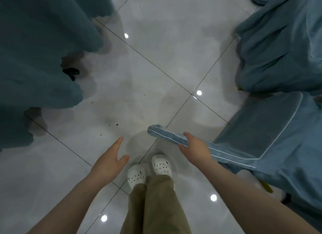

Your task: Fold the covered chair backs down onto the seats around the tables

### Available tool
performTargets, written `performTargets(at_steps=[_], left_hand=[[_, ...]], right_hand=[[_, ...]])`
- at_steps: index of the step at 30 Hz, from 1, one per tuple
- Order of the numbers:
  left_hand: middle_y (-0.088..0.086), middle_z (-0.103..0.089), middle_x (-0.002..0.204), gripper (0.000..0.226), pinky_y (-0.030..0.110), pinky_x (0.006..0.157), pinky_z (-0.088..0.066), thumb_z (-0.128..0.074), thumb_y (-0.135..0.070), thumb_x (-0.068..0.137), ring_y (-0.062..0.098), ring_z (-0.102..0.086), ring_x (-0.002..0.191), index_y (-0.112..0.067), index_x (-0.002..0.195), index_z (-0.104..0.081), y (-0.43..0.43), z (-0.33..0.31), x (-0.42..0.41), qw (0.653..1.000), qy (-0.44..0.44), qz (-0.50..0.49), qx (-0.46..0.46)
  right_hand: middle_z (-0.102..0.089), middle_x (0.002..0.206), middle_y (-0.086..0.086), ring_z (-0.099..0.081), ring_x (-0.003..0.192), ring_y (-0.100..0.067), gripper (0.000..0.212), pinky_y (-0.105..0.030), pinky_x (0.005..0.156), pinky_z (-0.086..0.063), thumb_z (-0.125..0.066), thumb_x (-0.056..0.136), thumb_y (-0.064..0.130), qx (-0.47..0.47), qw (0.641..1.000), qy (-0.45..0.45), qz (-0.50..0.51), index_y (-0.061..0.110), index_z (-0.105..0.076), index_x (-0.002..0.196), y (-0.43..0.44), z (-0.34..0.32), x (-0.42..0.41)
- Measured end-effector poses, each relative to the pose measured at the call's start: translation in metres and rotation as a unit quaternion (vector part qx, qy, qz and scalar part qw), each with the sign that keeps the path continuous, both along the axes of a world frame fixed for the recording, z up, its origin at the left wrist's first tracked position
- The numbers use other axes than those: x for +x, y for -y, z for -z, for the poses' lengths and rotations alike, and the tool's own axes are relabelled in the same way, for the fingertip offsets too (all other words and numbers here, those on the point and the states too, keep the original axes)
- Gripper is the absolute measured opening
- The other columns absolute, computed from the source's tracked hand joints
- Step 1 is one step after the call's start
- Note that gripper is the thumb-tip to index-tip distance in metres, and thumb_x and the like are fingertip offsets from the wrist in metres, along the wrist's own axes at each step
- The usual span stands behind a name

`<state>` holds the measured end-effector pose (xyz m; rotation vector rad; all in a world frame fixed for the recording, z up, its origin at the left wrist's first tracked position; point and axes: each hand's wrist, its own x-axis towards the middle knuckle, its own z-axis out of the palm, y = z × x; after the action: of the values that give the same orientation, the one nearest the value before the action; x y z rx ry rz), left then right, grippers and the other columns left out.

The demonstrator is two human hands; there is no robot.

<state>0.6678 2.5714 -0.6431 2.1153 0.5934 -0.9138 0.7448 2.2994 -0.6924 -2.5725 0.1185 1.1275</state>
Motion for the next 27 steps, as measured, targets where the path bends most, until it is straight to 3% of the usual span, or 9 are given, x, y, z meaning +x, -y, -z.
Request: performTargets(at_steps=[5, 9, 13, 19, 27], left_hand=[[-0.011, -0.023, 0.154, 0.066, 0.025, 0.106, -0.027, -0.051, -0.037, 0.094, 0.007, -0.025, 0.139, -0.033, 0.149, -0.014, -0.008, 0.042, 0.011, 1.0, -0.002, 0.001, -0.003], [-0.01, -0.023, 0.155, 0.066, 0.028, 0.106, -0.029, -0.05, -0.039, 0.094, 0.009, -0.026, 0.139, -0.035, 0.149, -0.013, -0.01, 0.063, 0.022, 1.0, -0.013, 0.007, 0.006], [-0.01, -0.022, 0.155, 0.065, 0.028, 0.106, -0.03, -0.049, -0.039, 0.094, 0.011, -0.026, 0.14, -0.034, 0.149, -0.013, -0.01, 0.059, 0.033, 1.0, -0.01, 0.027, 0.01], [-0.011, -0.021, 0.155, 0.065, 0.027, 0.106, -0.027, -0.05, -0.037, 0.094, 0.011, -0.025, 0.14, -0.034, 0.149, -0.015, -0.011, 0.016, 0.04, 0.998, -0.006, 0.056, -0.001], [-0.012, -0.024, 0.154, 0.068, 0.025, 0.104, -0.03, -0.055, -0.037, 0.092, 0.011, -0.03, 0.138, -0.035, 0.148, -0.017, 0.001, -0.06, 0.055, 0.995, 0.004, 0.103, -0.007]], right_hand=[[-0.06, 0.121, -0.006, -0.059, 0.106, -0.028, 0.046, -0.037, 0.086, -0.049, -0.059, 0.087, 0.036, -0.022, 0.991, -0.03, -0.13, 0.02, -0.045, 0.127, -0.026, 0.059, 0.009], [-0.061, 0.113, -0.009, -0.062, 0.1, -0.031, 0.026, -0.038, 0.077, -0.048, -0.054, 0.089, 0.018, -0.07, 0.977, 0.003, -0.199, 0.014, -0.047, 0.113, -0.037, 0.089, 0.017], [-0.063, 0.111, -0.01, -0.063, 0.097, -0.03, 0.026, -0.035, 0.07, -0.044, -0.048, 0.089, 0.008, -0.09, 0.965, 0.016, -0.246, 0.012, -0.046, 0.114, -0.039, 0.092, 0.016], [-0.064, 0.111, -0.01, -0.063, 0.096, -0.032, 0.03, -0.035, 0.072, -0.044, -0.046, 0.089, 0.011, -0.081, 0.962, 0.034, -0.259, 0.011, -0.045, 0.119, -0.018, 0.055, 0.018], [-0.066, 0.105, -0.008, -0.064, 0.091, -0.033, 0.022, -0.033, 0.067, -0.041, -0.046, 0.088, 0.018, -0.057, 0.968, 0.097, -0.224, 0.015, -0.047, 0.11, 0.01, -0.052, 0.031]])
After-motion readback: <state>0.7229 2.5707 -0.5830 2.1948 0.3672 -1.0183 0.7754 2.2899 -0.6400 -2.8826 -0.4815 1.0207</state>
